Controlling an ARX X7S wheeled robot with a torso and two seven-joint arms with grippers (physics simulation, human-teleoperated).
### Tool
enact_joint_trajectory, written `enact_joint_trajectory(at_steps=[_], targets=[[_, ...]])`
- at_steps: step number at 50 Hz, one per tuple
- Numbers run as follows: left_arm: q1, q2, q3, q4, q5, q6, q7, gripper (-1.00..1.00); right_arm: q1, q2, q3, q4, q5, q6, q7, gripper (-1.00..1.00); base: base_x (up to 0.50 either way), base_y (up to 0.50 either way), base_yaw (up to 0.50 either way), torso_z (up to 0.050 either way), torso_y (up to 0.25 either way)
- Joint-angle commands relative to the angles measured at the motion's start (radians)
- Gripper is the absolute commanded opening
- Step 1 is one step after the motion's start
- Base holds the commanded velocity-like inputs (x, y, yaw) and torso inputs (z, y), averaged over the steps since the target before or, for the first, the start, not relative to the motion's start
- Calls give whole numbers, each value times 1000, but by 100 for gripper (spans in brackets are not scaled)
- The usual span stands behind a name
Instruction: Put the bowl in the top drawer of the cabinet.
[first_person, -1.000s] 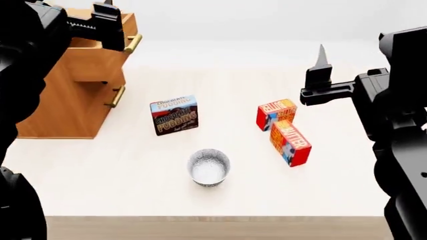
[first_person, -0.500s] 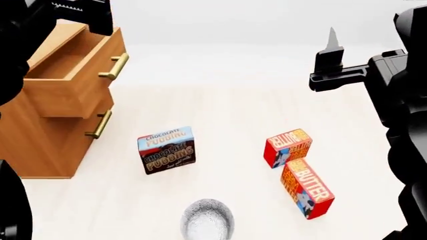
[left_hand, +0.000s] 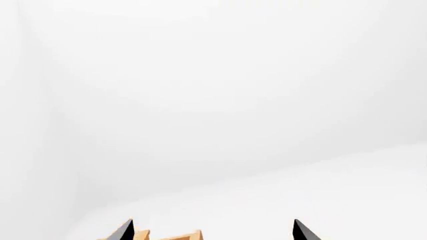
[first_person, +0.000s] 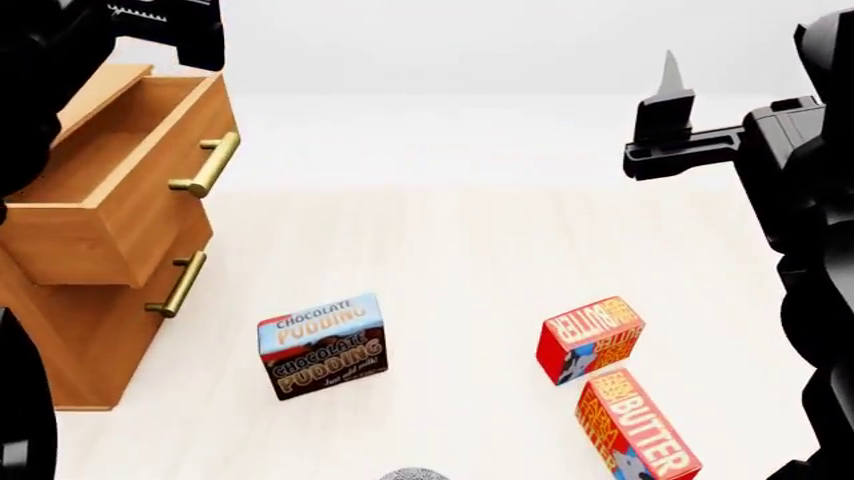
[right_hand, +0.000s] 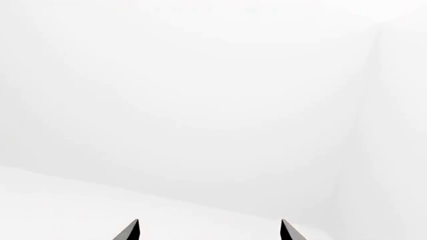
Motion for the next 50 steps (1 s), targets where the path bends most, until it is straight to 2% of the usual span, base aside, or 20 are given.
enact_joint_trajectory(at_steps=[1,7,17,34,50], targets=[[-64,11,33,-147,10,-27,8,100,-13,-6,13,8,1,-9,6,100,0,0,0,0,0],[-144,30,69,-332,26,-61,20,100,-15,-9,8,12,-1,-2,15,100,0,0,0,0,0],[-228,65,84,-617,56,-23,32,100,-26,-12,1,21,1,-13,19,100,0,0,0,0,0],[-307,116,176,-1107,166,271,42,100,-65,-6,-9,57,-3,-66,22,100,0,0,0,0,0],[-325,140,201,-1325,196,396,59,100,-65,-9,-27,72,-1,-73,27,100,0,0,0,0,0]])
